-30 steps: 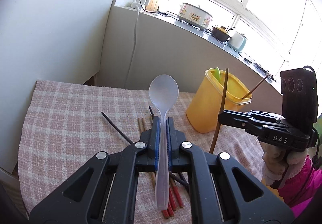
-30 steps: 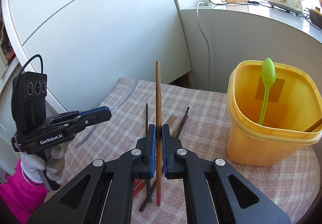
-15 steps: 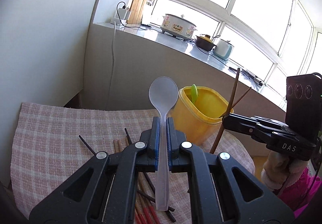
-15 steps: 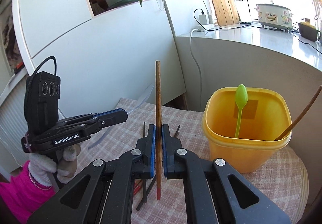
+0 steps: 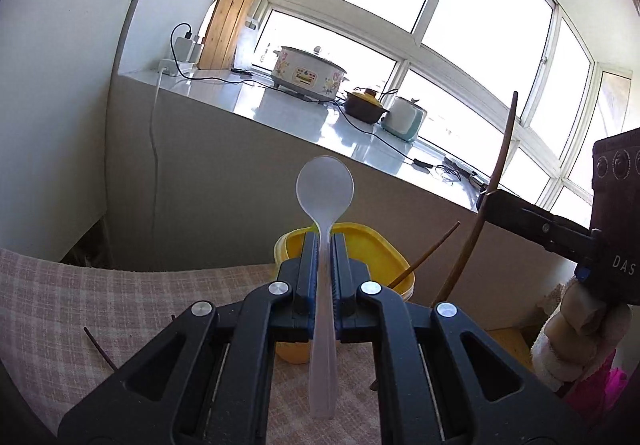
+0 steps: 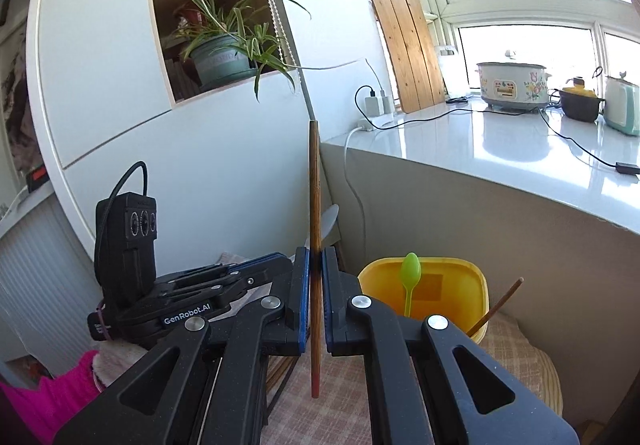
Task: Organize utensils
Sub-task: 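Lift the clear spoon and chopstick and carry both over the yellow container, then open both tools to drop the clear spoon and chopstick into the container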
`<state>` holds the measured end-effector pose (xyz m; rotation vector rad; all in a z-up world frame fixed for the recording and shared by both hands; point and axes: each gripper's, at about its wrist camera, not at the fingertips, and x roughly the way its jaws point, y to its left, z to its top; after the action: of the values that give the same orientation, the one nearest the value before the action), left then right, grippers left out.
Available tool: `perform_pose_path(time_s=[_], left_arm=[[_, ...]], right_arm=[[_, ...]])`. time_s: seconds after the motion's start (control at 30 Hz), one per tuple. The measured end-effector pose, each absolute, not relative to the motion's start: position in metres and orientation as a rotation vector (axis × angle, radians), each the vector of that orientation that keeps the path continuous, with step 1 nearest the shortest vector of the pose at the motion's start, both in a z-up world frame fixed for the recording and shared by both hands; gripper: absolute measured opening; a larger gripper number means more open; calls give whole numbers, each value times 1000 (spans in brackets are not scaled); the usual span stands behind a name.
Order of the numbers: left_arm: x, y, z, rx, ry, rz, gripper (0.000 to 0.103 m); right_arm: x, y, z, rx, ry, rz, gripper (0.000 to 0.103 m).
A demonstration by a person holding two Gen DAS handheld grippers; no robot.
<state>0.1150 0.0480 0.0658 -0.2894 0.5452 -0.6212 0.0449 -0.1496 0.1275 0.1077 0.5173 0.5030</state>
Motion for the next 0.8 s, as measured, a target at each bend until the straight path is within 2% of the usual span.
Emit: perform_pose_path(time_s=[0.43,0.8], left_arm=[[160,-3,54,-356,567,-715,5],[171,-29,31,-289,605,-704,5]], right_arm=[[70,-186,159,124,458,404,4],[93,-204,152,133,462,330,4]])
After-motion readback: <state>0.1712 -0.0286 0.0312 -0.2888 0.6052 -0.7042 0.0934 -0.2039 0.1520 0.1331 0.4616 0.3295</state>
